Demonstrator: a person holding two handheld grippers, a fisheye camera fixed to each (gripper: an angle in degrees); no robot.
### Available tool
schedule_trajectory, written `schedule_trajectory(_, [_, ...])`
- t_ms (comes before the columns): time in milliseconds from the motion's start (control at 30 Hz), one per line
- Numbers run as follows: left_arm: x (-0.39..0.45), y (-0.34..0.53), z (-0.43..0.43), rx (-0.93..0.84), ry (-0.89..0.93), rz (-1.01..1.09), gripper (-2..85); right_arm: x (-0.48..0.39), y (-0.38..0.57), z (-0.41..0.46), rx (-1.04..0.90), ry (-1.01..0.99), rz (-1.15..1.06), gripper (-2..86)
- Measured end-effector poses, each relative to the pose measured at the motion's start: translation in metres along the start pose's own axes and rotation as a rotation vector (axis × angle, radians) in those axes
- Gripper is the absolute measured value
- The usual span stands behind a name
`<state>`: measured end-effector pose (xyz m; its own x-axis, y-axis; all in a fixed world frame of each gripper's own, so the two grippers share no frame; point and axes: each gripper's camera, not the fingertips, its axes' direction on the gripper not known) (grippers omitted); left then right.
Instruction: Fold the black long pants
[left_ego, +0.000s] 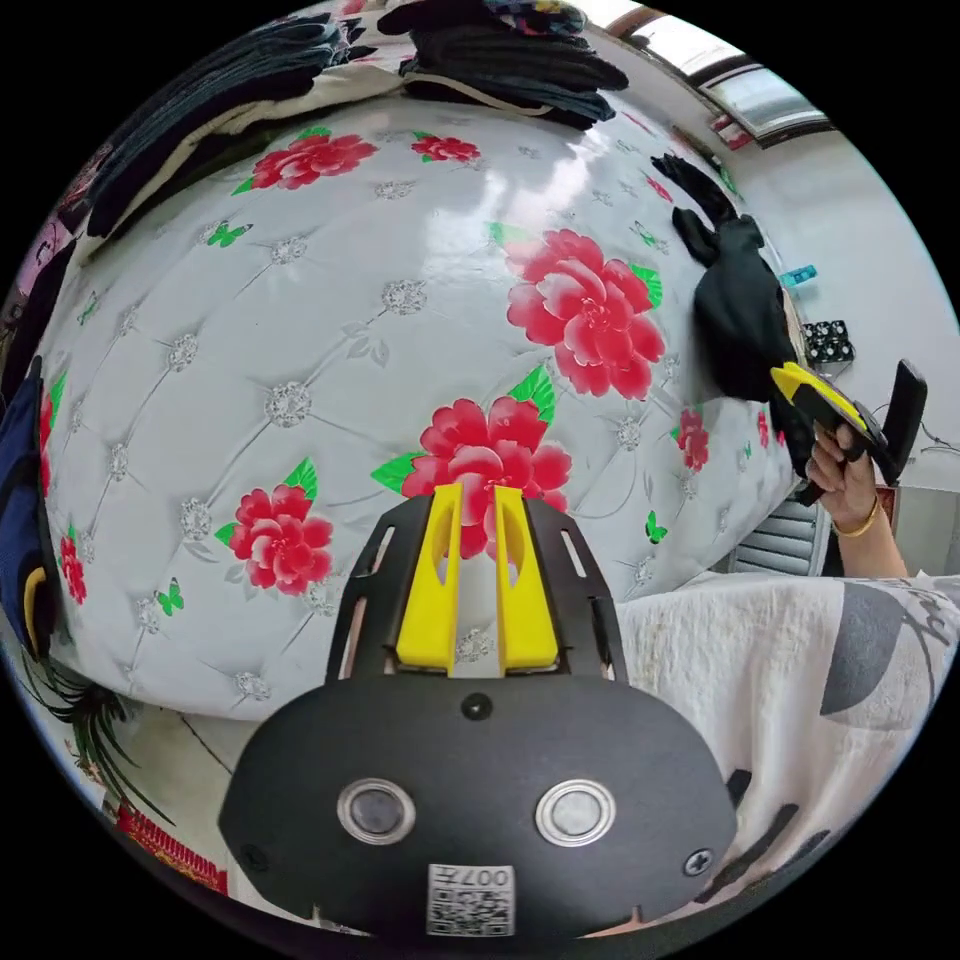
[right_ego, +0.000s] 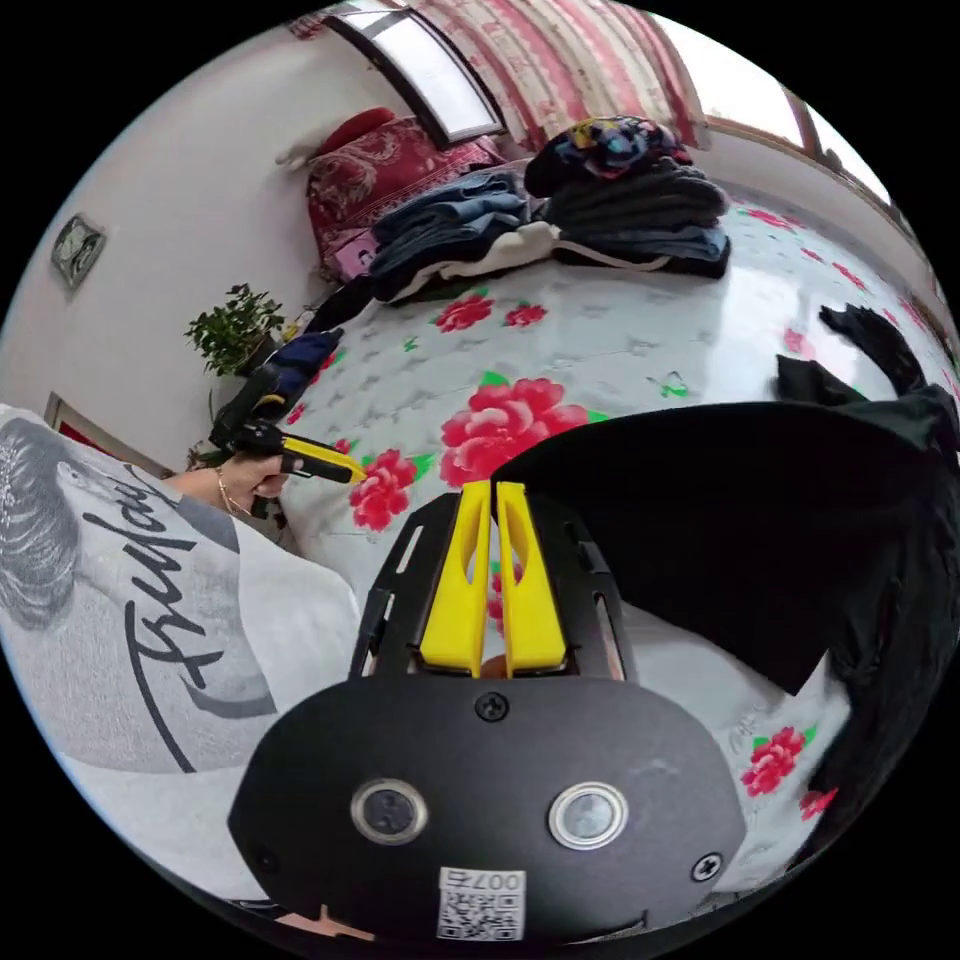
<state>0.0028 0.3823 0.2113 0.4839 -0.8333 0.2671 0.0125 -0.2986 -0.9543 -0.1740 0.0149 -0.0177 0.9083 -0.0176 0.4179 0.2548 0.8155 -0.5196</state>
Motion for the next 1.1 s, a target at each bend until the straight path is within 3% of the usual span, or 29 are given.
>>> schedule_trajectory(200, [-0.083, 0.099, -0.082, 0.183, 0.065, -0.175, 7.5, -0.169, -0.068, 0.095, -0.086, -0.294, -0.312, 2.7])
schedule_trajectory(267, [-0.109, 0.123, -0.102, 0.23, 0.049, -0.221, 7.9, -0.181, -0.07, 0.104, -0.131, -0.256, -0.338, 3.3])
schedule_trajectory(333, [-0.127, 0.14, -0.122, 0.274, 0.039, -0.23, 8.4, -0.169, -0.062, 0.105, -0.116, -0.136, -0.299, 3.2])
schedule_trajectory(467, [-0.113, 0.128, -0.123, 0.274, 0.105, -0.114, 8.7, -0.076, -0.023, 0.092, -0.126, 0.226, -0.008, 3.1])
schedule_trajectory(567, [-0.045, 0.085, -0.092, 0.186, 0.184, 0.134, 9.0, -0.01, 0.023, 0.078, -0.194, 0.428, 0.204, 2.9])
schedule_trajectory(700, [0.041, 0.044, -0.059, 0.125, 0.19, 0.384, 9.6, 0.02, 0.068, 0.1, -0.363, 0.389, 0.296, 1.8])
schedule_trajectory(800, [0.099, 0.023, -0.021, 0.016, 0.09, 0.532, 9.3, -0.004, 0.075, 0.118, -0.362, 0.407, 0.263, 0.5])
schedule_trajectory(867, [0.118, 0.022, 0.004, -0.073, -0.072, 0.552, 6.4, -0.025, 0.074, 0.131, -0.372, 0.436, 0.182, 0.1])
schedule_trajectory(967, [0.129, 0.05, 0.001, -0.035, -0.256, 0.624, -0.3, -0.062, 0.073, 0.154, -0.425, 0.451, 0.001, -0.1])
schedule_trajectory(1033, [0.121, 0.066, -0.002, -0.046, -0.352, 0.596, -0.7, -0.079, 0.069, 0.165, -0.446, 0.343, -0.079, -0.2])
schedule_trajectory(1100, [0.101, 0.081, -0.009, -0.061, -0.428, 0.514, -0.9, -0.101, 0.062, 0.181, -0.491, 0.068, -0.191, -0.2])
